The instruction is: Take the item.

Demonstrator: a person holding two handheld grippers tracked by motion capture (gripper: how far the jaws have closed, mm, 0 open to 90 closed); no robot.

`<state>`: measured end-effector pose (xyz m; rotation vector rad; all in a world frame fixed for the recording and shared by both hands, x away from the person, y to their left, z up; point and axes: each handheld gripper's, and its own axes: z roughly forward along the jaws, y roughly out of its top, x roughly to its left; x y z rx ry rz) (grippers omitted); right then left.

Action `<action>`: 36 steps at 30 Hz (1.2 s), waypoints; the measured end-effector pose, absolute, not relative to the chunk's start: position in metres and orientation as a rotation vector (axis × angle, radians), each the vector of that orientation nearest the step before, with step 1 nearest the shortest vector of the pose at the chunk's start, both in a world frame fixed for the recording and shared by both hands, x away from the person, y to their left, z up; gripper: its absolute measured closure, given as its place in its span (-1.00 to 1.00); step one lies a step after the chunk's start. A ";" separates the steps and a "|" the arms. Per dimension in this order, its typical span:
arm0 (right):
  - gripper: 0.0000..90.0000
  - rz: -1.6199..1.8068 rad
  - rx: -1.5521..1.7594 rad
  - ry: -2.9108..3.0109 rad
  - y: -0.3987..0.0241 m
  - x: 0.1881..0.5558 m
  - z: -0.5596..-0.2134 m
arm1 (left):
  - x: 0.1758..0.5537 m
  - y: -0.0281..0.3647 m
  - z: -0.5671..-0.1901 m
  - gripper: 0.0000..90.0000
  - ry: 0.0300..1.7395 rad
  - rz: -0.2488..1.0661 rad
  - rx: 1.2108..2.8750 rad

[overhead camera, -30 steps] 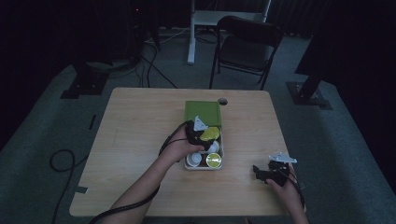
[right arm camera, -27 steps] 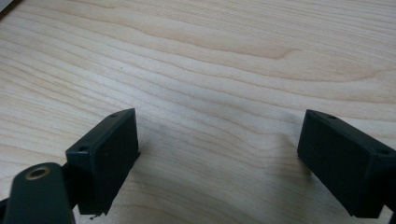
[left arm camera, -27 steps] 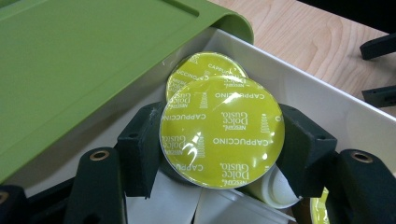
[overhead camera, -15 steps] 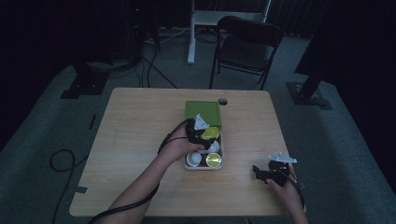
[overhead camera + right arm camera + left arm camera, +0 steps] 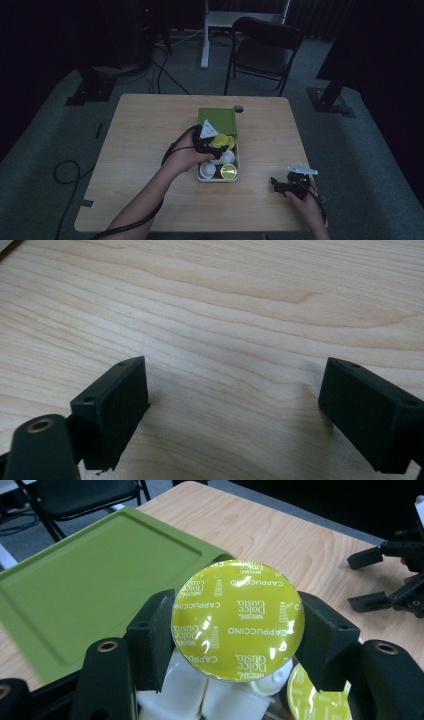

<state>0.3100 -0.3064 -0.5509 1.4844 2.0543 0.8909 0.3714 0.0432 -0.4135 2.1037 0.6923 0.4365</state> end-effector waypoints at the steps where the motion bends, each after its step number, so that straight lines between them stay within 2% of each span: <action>1: -0.73 0.891 1.484 2.054 -0.306 0.310 -0.551 | 0.371 0.046 -0.412 -0.15 0.692 0.445 2.100; 13: -0.73 0.891 1.485 2.054 -0.306 0.310 -0.551 | 0.365 0.084 -0.399 -0.15 0.752 0.481 2.052; 36: -0.73 0.890 1.485 2.055 -0.306 0.310 -0.551 | 0.360 0.144 -0.405 -0.15 0.890 0.550 1.984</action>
